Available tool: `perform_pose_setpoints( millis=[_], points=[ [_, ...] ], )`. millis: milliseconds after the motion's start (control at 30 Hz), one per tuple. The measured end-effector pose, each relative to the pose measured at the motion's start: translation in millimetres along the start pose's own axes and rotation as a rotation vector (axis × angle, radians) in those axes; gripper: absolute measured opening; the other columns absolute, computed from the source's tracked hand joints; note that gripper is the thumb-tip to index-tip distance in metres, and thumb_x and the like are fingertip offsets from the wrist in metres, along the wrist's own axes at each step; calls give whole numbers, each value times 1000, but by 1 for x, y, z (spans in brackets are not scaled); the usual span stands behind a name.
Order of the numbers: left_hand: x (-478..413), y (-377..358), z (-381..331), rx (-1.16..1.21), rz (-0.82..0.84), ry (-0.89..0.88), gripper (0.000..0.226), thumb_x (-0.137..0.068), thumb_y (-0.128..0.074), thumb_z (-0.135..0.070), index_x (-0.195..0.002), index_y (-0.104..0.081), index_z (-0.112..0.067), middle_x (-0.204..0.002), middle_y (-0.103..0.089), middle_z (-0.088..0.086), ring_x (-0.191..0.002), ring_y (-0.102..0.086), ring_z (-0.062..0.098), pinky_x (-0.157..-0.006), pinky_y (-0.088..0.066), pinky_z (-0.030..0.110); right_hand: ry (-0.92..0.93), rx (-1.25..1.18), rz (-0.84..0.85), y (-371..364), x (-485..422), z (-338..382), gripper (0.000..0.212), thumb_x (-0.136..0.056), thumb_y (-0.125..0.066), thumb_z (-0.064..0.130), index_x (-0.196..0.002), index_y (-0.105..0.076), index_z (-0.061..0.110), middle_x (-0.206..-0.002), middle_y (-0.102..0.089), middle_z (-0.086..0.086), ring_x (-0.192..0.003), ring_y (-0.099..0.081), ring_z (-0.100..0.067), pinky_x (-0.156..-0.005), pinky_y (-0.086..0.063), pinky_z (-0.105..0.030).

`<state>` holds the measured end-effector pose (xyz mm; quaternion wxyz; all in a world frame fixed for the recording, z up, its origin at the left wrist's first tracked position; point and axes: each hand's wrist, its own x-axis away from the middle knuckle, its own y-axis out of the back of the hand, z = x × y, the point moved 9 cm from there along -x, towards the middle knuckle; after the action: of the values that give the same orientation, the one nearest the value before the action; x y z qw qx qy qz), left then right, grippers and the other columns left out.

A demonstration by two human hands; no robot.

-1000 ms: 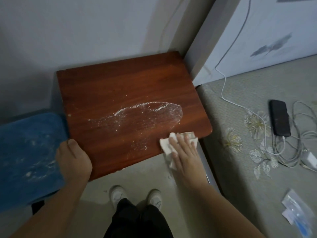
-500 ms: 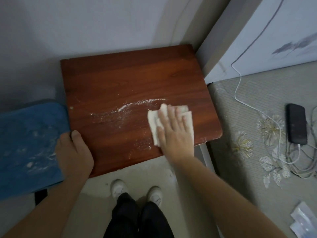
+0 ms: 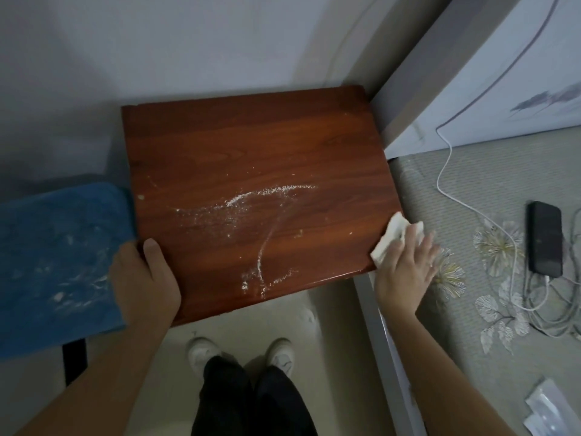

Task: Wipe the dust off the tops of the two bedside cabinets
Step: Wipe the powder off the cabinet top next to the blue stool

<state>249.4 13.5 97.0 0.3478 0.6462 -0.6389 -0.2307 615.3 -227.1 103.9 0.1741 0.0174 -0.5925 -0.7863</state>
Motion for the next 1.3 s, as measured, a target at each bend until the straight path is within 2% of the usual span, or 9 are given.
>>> perform_pose_setpoints(
  millis=[100, 200, 433, 600, 733, 833, 967, 1033, 1300],
  points=[
    [1, -1, 2, 10, 14, 5, 50, -95, -27, -39, -99, -52, 3, -102, -56, 25, -98, -52, 39, -90, -38, 51, 301, 111, 23, -14, 29, 58, 49, -99, -20, 28, -145, -30, 16, -155, -24, -17, -144, -16, -35, -114, -14, -59],
    [0, -2, 1, 32, 25, 14, 45, -96, -29, -36, -103, -53, 2, -106, -57, 25, -101, -51, 38, -92, -36, 46, 514, 100, 211, -37, 38, 107, 48, -103, -18, 36, -150, -13, 29, -160, -6, -3, -144, 10, -11, -118, 2, -41],
    [-4, -6, 10, 105, 33, 25, 41, -96, -28, -34, -98, -52, -1, -97, -58, 16, -94, -53, 31, -85, -38, 41, 200, 147, 164, -48, -52, 147, 50, -97, -7, 52, -146, 2, 48, -160, 11, 4, -144, 21, -31, -113, 12, -60],
    [-4, -5, 14, 116, 31, 43, 46, -95, -26, -39, -99, -53, -2, -96, -59, 17, -92, -54, 32, -82, -42, 45, 769, 291, 265, -83, 79, 187, 52, -101, -6, 44, -150, 8, 34, -160, 11, -2, -145, 18, -29, -119, 7, -46],
    [-3, -5, 13, 125, 49, 65, 50, -93, -25, -40, -104, -54, 0, -101, -60, 17, -97, -54, 32, -85, -41, 44, 946, 312, 337, -80, 151, 132, 51, -102, -19, 39, -151, -3, 36, -161, 3, 1, -146, 16, -23, -118, 9, -42],
    [-3, -6, 13, 132, 60, 77, 49, -93, -26, -39, -106, -54, -1, -103, -60, 16, -98, -54, 31, -86, -41, 43, 806, 399, 175, -58, 112, 96, 56, -93, -41, 27, -146, -24, 27, -158, -9, -8, -146, 12, -29, -115, -2, -57],
    [-4, -8, 13, 151, 75, 71, 47, -94, -27, -37, -104, -54, 0, -99, -59, 15, -93, -53, 29, -80, -37, 33, 73, 166, 77, -22, 11, 52, 49, -99, -16, 42, -148, -13, 39, -161, -3, -6, -146, 7, -33, -116, 3, -57],
    [-4, -8, 14, 154, 78, 71, 46, -95, -27, -37, -104, -54, -1, -98, -59, 14, -92, -53, 27, -79, -36, 32, -17, 167, 77, -25, -14, 72, 50, -100, -11, 46, -149, -4, 41, -161, 5, -3, -146, 12, -30, -116, 11, -50],
    [-3, -7, 18, 231, 54, 104, 44, -96, -27, -34, -106, -55, -2, -98, -56, 5, -92, -48, 17, -81, -33, 26, 1076, 369, 323, -106, 120, 239, 50, -101, -12, 41, -151, -5, 33, -161, -2, -6, -147, 7, -30, -120, 1, -46]
  ],
)
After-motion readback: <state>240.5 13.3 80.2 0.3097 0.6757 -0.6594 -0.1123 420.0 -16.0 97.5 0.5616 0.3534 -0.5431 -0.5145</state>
